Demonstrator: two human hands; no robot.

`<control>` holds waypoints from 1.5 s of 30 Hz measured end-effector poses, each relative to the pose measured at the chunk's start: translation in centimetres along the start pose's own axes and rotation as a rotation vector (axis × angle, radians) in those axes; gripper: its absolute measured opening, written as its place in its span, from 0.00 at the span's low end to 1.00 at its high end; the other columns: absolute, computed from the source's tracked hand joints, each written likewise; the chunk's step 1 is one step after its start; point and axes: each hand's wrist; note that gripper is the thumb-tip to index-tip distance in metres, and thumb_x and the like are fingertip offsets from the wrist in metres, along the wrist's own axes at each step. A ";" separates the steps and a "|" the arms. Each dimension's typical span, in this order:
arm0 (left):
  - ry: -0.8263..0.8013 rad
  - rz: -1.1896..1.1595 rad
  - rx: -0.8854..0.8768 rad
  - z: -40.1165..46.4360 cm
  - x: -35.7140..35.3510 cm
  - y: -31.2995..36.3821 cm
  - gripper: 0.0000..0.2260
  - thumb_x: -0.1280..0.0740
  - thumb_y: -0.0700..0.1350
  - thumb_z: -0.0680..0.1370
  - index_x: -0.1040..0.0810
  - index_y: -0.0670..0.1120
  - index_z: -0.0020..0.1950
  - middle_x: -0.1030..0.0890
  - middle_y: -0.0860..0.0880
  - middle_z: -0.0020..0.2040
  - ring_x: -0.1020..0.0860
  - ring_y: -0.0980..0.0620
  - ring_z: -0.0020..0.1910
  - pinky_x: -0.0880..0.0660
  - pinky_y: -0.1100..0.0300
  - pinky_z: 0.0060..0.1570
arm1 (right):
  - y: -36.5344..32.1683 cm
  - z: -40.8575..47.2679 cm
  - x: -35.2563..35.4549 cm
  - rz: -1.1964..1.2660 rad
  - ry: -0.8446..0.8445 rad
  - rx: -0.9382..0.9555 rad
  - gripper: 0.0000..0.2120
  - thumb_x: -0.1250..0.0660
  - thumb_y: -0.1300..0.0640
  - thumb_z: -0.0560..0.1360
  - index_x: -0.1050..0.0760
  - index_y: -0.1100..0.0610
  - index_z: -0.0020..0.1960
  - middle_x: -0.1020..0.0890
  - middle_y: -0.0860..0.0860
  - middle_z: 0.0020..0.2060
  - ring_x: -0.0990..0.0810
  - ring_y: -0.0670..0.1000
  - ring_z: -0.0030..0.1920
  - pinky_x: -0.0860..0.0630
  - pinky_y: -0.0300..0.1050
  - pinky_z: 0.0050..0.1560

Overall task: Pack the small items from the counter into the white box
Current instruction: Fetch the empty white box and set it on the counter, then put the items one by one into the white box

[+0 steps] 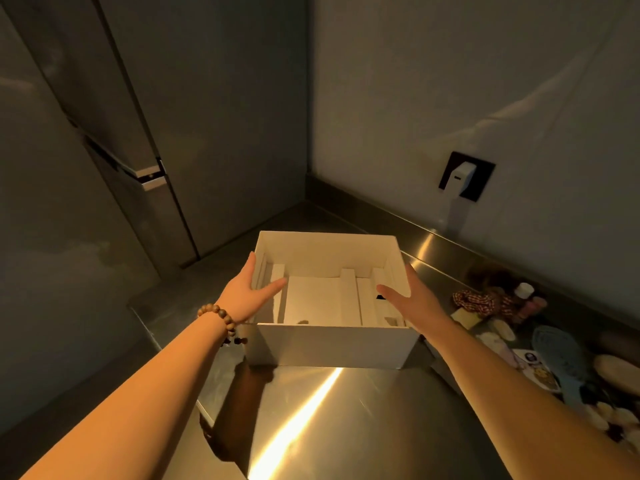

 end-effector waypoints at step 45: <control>-0.094 0.525 -0.807 -10.0 -20.6 11.4 0.39 0.37 0.62 0.74 0.53 0.50 0.76 0.48 0.48 0.77 0.53 0.50 0.75 0.64 0.54 0.69 | 11.1 -14.6 6.4 -0.242 0.371 -0.096 0.23 0.32 0.50 0.74 0.30 0.54 0.67 0.24 0.52 0.61 0.26 0.51 0.60 0.31 0.42 0.58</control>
Point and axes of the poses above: each hand's wrist, its own z-axis towards the middle knuckle, its own x-axis out of the back of the hand, y = z × x
